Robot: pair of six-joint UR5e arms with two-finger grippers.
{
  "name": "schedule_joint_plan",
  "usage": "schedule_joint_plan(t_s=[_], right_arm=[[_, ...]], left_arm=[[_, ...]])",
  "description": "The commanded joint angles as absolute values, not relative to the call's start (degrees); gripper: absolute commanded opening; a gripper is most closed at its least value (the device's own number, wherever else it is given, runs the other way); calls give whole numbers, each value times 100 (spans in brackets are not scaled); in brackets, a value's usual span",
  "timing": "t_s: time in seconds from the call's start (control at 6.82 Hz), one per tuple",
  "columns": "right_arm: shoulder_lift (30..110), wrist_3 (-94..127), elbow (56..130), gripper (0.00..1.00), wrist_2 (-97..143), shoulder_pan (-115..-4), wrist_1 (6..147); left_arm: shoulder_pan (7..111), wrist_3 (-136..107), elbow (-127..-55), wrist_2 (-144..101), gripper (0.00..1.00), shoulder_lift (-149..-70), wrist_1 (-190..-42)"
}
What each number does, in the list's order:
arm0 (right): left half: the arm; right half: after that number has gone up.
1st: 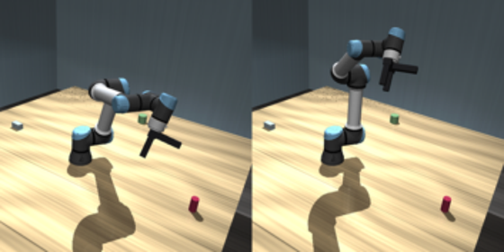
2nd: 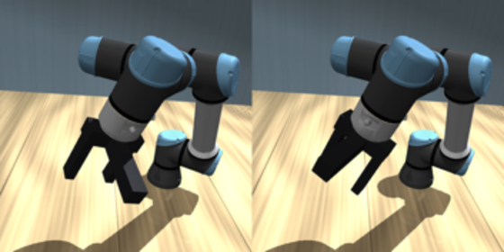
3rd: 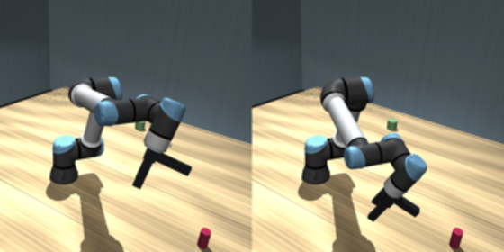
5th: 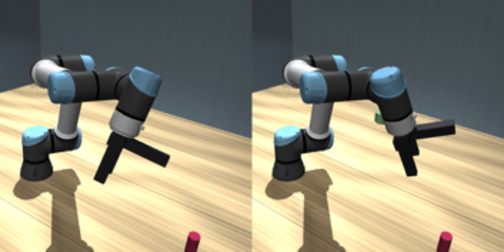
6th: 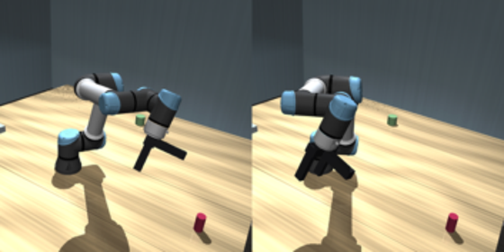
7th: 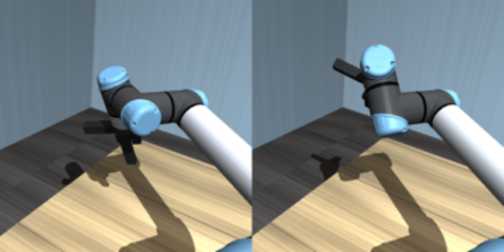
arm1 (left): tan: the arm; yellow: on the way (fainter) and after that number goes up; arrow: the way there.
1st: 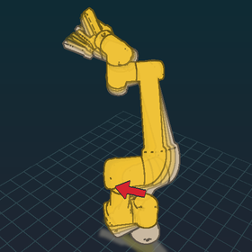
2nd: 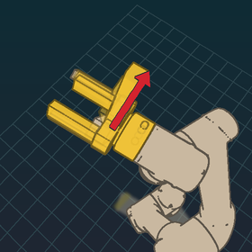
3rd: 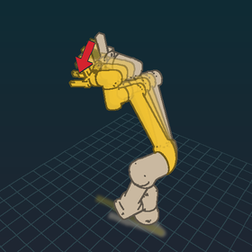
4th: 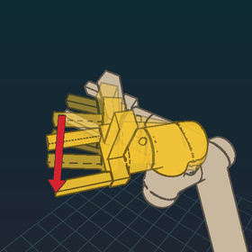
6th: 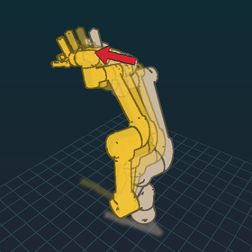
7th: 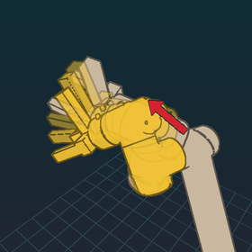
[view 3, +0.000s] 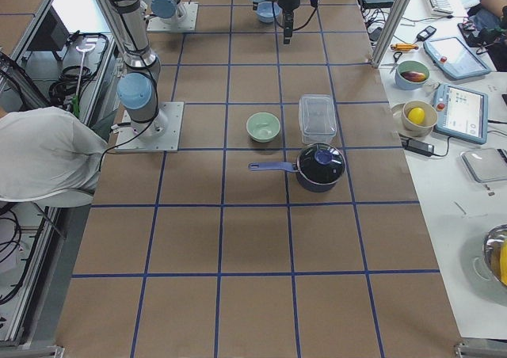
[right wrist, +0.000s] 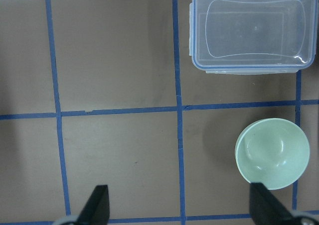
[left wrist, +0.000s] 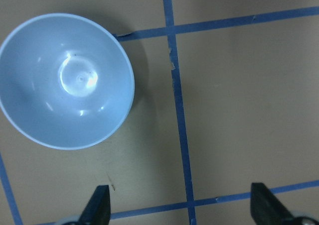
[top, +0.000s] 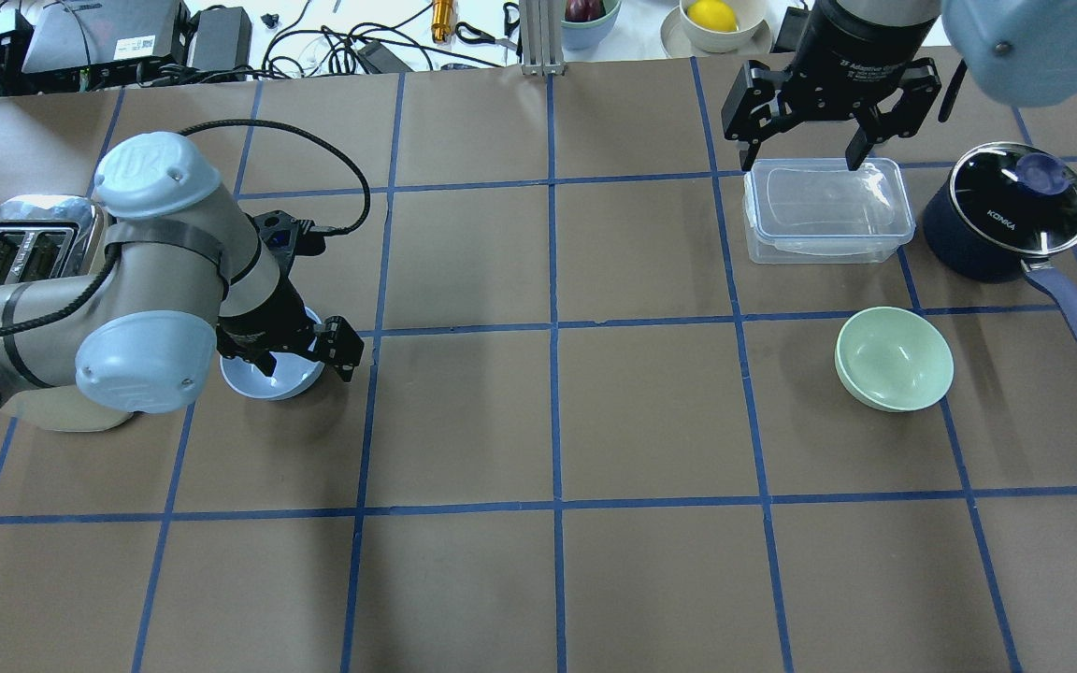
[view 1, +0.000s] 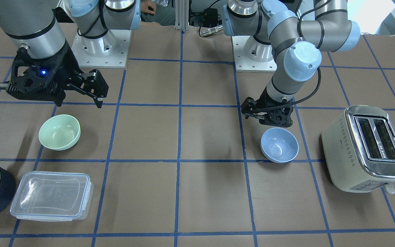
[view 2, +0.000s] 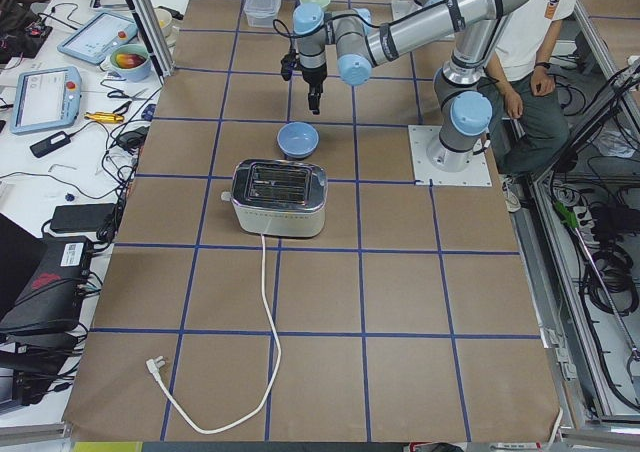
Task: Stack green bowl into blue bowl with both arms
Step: 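Grasp the light blue bowl by its rim with the left gripper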
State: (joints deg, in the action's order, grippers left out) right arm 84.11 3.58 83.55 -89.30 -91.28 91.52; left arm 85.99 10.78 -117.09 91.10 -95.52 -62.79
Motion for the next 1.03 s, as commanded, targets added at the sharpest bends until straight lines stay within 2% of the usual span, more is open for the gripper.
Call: schedule_joint_plan(t_s=[0.0,0.15,0.29,0.44,0.59,0.88], right_arm=[[8411,360,8358,100,-8930,-9132,9158],[8411,360,8358,100,-8938,-9132,9158],[8402,369,8358,100,-8938,-9132,9150],[8402,369,8358,100,-8938,-9132,9149],[8402,369,8367,100,-8938,-9132,9149],[8402,369,8367,100,-8938,-9132,9149]], left_arm=[[8596,1037,-11777,9395,100,-10079,-5662],[8604,1020,-11777,9378,100,-10212,-5417],[8604,1028,-11830,9378,85,-10300,-5214],[8604,1141,-11830,9378,45,-10379,-5212],[8604,1151,-11813,9387,15,-10476,-5203],[8639,1178,-11751,9482,0,-10459,-5186]])
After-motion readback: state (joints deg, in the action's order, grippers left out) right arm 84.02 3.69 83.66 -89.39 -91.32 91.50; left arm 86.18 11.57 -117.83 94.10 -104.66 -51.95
